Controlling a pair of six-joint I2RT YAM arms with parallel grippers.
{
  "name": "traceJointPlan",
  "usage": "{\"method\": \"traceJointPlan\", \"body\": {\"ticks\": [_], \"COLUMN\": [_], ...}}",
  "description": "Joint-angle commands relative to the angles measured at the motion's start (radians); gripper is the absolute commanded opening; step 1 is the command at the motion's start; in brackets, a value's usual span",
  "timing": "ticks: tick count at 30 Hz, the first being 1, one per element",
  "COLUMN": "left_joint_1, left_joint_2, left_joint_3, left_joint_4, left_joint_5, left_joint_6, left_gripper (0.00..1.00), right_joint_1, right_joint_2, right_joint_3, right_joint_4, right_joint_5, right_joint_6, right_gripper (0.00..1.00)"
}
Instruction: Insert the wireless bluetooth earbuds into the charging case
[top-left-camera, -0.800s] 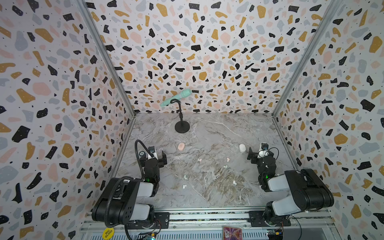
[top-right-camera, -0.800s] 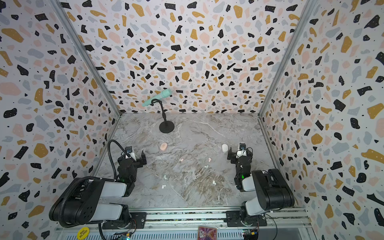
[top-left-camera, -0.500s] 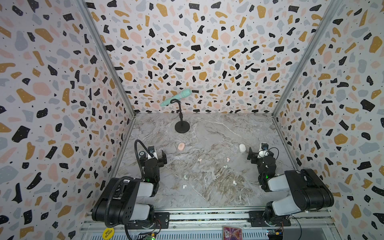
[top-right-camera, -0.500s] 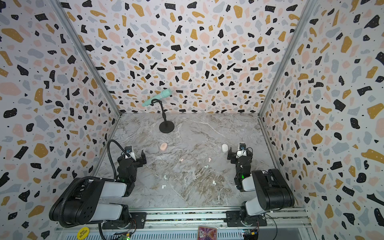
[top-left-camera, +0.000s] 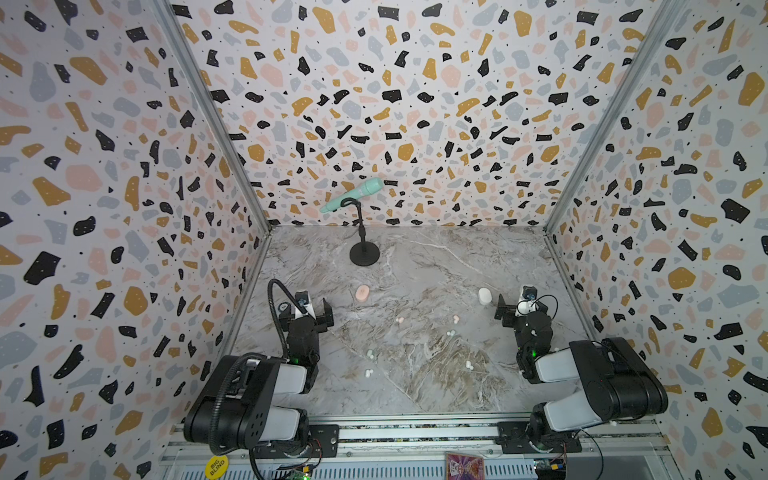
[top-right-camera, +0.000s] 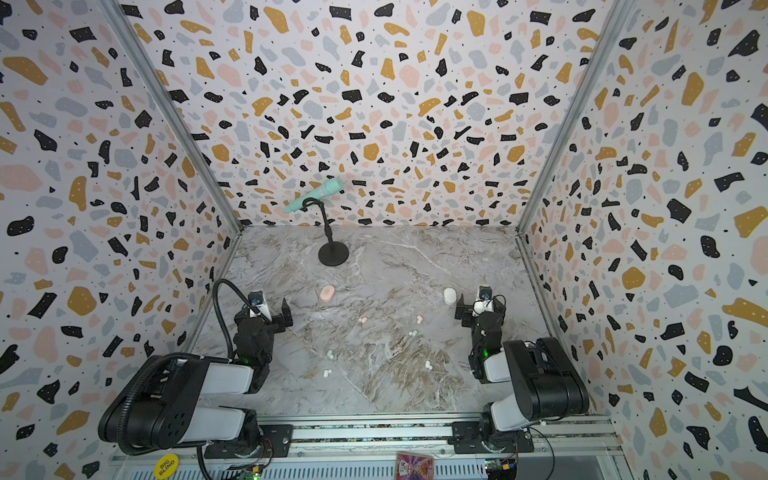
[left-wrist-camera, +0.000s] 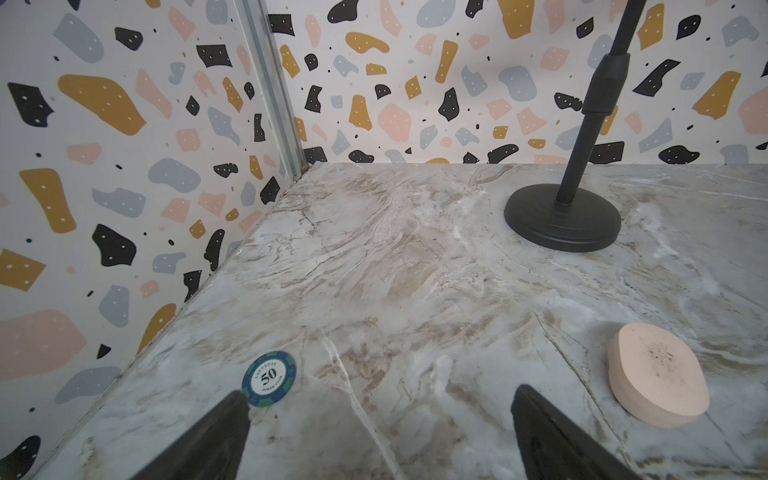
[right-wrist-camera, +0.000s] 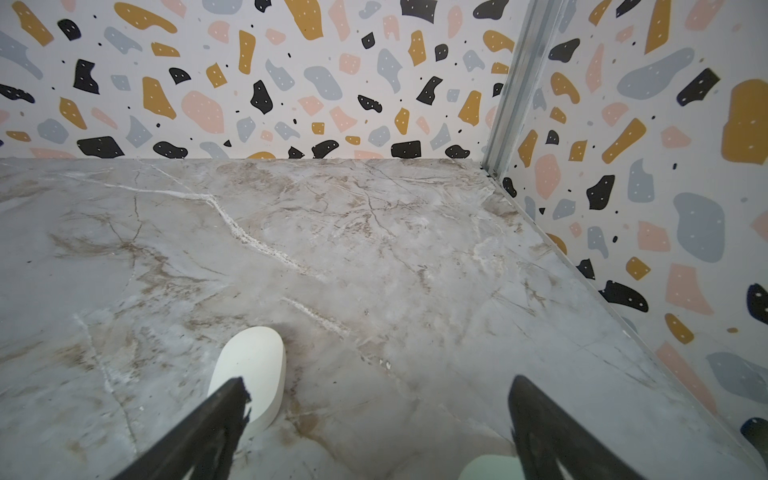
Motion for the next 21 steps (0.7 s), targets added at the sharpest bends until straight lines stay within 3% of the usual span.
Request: {"method": "traceJointPlan", "body": {"ticks": [1, 11, 15, 19, 21], "left_joint_1": [0.006, 0.005, -0.001, -0.027, -0.045], "left_joint_2": [0.006, -0.031, -0.152, -0.213, -0.227], "left_joint_3": [0.032, 0.047, 0.188, 0.251, 0.290], "left_joint_4": [0.067, 0.036, -0.314, -0.433, -0.504], "left_joint_5": [-0.011, -0.010, -0.007, 0.005, 0.018], "left_joint_6": [0.013, 0.017, 0.009, 0.004, -0.004], "left_gripper": [1.00, 1.00, 1.00, 1.00, 1.00], "right_joint_1": [-0.004, -0.002, -0.002, -0.003, -0.006], "right_joint_2": [0.000, -0.016, -0.148, -0.210, -0.206], "right_joint_3": [0.025, 0.025, 0.137, 0.265, 0.371], "right_joint_4": [0.024, 0.028, -0.283, -0.568, -0.767], "right_joint_5": [0.006, 0.006, 0.010, 0.048, 0.004], "right_joint_6": [-0.007, -0.012, -0.005, 0.088, 0.130], "right_gripper": [0.99, 0.99, 0.99, 0.99, 0.99]}}
